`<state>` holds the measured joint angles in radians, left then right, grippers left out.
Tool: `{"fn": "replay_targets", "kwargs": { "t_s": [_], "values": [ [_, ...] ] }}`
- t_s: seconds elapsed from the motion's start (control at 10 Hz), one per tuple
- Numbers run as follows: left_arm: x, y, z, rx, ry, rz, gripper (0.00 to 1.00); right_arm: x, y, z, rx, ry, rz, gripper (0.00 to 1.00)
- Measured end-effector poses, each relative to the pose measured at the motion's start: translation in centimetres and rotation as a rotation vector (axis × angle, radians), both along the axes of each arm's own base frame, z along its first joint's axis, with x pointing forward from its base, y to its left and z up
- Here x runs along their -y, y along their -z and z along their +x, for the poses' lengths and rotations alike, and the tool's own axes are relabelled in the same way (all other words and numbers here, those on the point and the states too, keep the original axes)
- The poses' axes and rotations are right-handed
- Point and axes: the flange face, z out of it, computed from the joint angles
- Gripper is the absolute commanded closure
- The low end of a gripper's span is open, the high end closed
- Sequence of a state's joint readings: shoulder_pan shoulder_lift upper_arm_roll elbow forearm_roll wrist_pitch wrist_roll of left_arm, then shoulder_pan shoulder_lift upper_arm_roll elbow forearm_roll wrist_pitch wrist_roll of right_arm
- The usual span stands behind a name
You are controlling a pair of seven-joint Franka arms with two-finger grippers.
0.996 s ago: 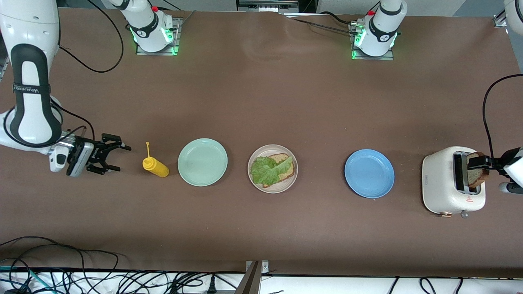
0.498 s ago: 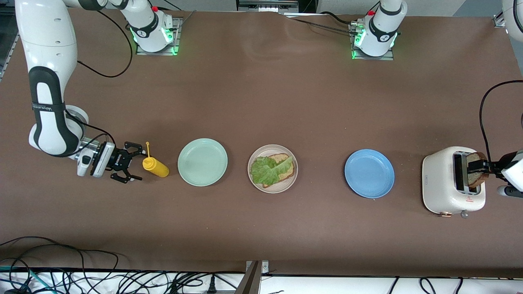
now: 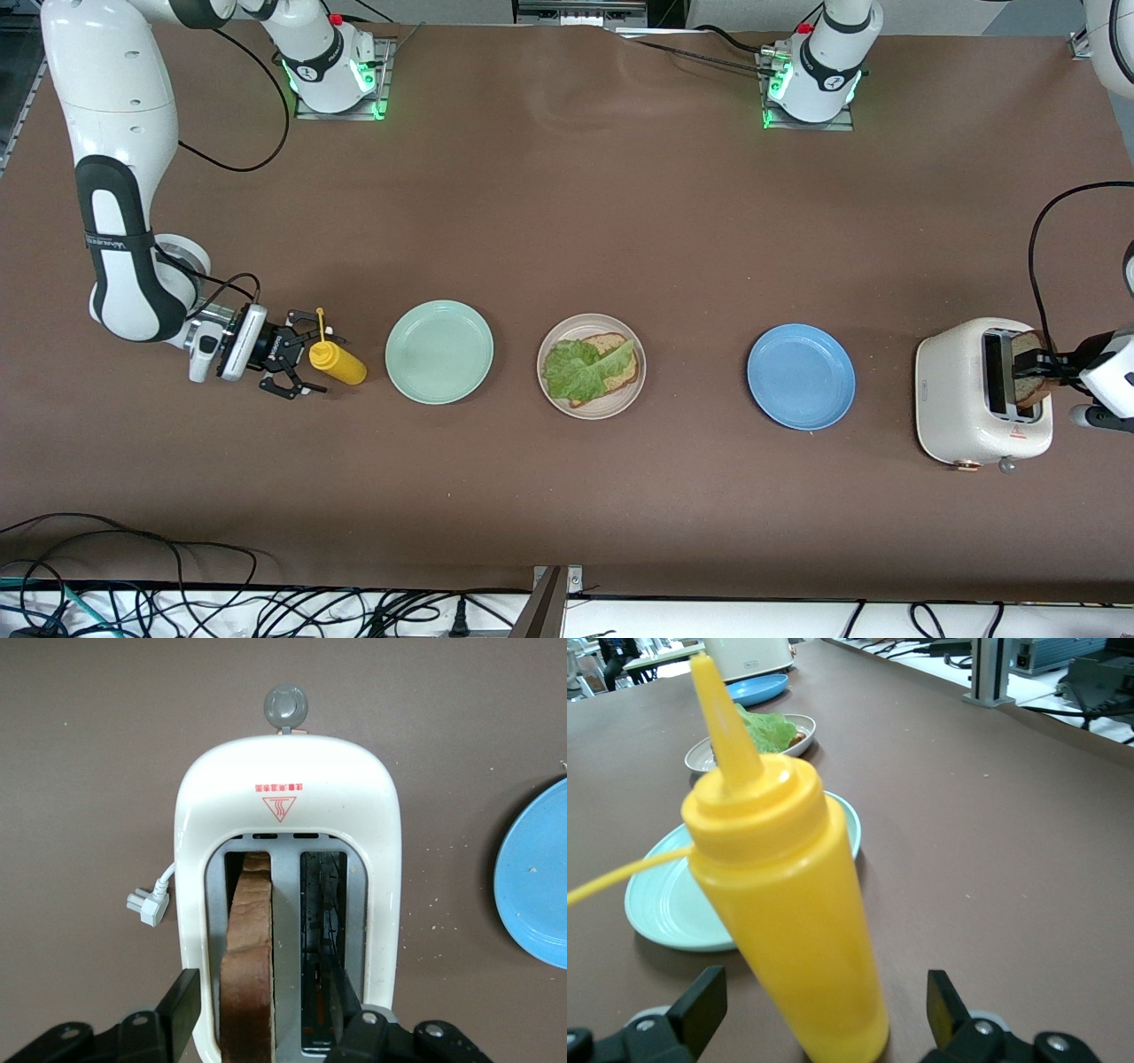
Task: Make sandwich on beige plate with both arms
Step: 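Grasp the yellow bottle with the right gripper while the left gripper grasps bread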
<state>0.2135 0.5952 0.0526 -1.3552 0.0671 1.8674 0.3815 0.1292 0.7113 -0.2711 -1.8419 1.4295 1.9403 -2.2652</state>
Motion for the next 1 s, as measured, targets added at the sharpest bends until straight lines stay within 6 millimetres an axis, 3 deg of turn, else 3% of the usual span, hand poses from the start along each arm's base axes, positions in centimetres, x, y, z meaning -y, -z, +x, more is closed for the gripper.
{"fn": "replay_targets", "kwargs": {
  "t_s": [0.1,0.2,0.3,0.5,1.0],
  "values": [
    [0.0,0.2,0.0,-0.003,0.0,0.0,0.93,-0.5,0.1,0.0,0.0,-0.007,0.007,0.14],
    [-0.1,0.3,0.0,-0.006,0.005,0.007,1.0,-0.8,0.1,0.0,0.002,-0.015,0.013,0.55],
    [-0.3,0.2,0.0,-0.015,0.034,0.035,1.0,-0.9,0.1,0.0,0.01,-0.022,0.013,0.83],
    [-0.6,0.3,-0.1,-0.03,0.085,0.069,1.0,-0.9,0.0,0.0,0.023,-0.03,0.014,1.0],
    [-0.3,0.4,0.0,-0.025,0.086,0.055,1.0,-0.8,-1.1,1.0,-0.034,0.004,0.022,1.0]
  ]
}}
